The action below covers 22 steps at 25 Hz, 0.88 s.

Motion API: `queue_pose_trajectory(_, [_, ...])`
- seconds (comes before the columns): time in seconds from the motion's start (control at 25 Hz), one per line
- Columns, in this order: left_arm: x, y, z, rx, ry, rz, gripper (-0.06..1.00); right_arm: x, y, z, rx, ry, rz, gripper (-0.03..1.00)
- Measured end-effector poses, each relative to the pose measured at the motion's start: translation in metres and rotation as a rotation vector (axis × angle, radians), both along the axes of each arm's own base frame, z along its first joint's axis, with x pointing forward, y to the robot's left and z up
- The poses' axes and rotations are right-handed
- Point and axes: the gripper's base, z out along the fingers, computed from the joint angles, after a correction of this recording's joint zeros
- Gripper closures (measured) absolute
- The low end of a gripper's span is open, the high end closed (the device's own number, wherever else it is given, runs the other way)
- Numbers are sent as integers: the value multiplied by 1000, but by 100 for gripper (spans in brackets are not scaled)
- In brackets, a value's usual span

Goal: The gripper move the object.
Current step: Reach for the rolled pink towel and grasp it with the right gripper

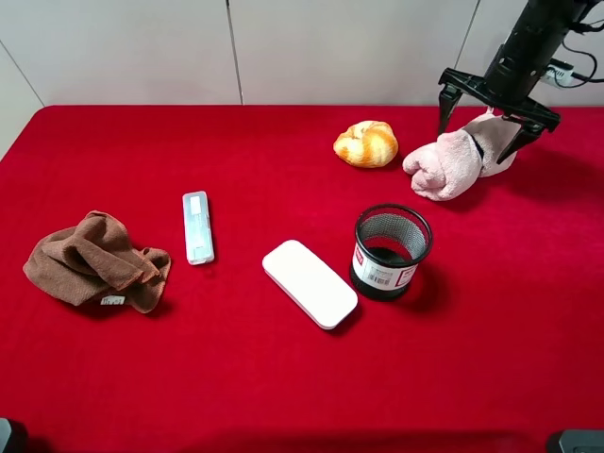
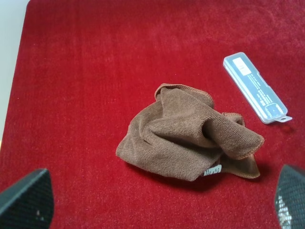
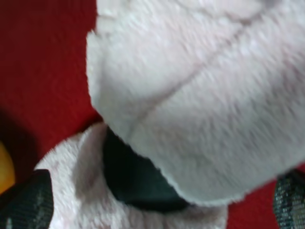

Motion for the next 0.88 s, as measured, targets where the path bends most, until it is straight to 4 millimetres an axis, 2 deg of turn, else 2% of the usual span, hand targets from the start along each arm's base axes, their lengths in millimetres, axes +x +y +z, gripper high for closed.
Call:
queue_pose_trajectory(0.4, [0,0,0,0,0,0,3,5,-1,-29,-17,22,-29,28])
queue_pose_trajectory(0.72, [0,0,0,0,0,0,3,6,-4,-34,-49,26,-50,28])
queue_pose_trajectory(0.8, [0,0,0,0,0,0,3,6,-5,-34,-54,26,-47,31])
queue_pose_trajectory(0.88, [0,0,0,0,0,0,3,6,-5,-34,-58,26,-45,40])
